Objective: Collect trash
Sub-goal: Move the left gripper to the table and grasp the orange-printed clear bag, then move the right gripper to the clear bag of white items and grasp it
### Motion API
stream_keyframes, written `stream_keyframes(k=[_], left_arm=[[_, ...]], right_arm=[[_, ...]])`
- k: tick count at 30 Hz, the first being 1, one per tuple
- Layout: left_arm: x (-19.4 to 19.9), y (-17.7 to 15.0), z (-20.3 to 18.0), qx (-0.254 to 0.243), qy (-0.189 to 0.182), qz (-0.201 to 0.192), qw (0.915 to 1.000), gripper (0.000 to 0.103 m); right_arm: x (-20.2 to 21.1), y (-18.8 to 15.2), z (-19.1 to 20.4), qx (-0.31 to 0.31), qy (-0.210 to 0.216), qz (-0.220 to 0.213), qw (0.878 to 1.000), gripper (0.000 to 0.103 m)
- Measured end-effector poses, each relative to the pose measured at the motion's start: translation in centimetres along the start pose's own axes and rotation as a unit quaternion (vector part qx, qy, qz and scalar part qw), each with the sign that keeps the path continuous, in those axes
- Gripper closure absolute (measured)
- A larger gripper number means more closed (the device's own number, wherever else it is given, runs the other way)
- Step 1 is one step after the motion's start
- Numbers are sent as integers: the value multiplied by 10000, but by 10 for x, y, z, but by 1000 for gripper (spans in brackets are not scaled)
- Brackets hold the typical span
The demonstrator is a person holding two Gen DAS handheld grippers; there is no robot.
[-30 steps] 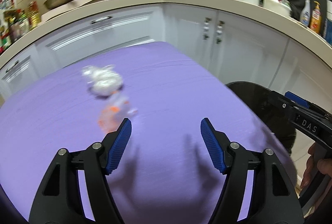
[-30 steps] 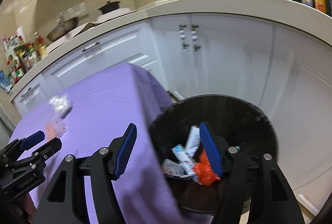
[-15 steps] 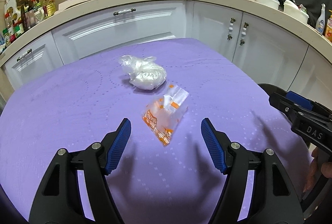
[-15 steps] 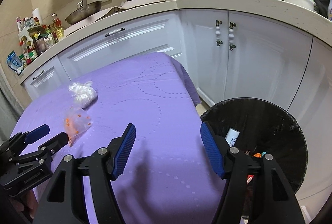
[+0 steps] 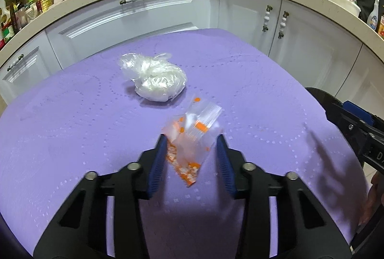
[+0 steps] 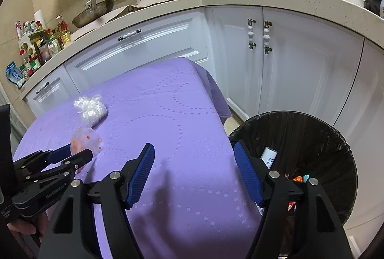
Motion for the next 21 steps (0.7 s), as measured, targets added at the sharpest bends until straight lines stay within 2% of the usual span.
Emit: stream_keyframes(k=[10,15,21], left_arm=[[3,1,10,75,3,-98,9999,82],[11,-1,22,167,115,-193,9996,83],[23,-8,55,358,415,-292,9981,83]], right_arm=[[-3,1,10,103,29,32,9999,36],[-5,2,20,182,66,41,9998,36],[-15,6,43,346,208,88,9991,36]])
Point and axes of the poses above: each gripper's, at about its wrist camera, not at the fingertips, and x roughly against the way its jaws point, z to its left, y to its top, the point moved 4 cm from there along -x, roughly the way its jaws point
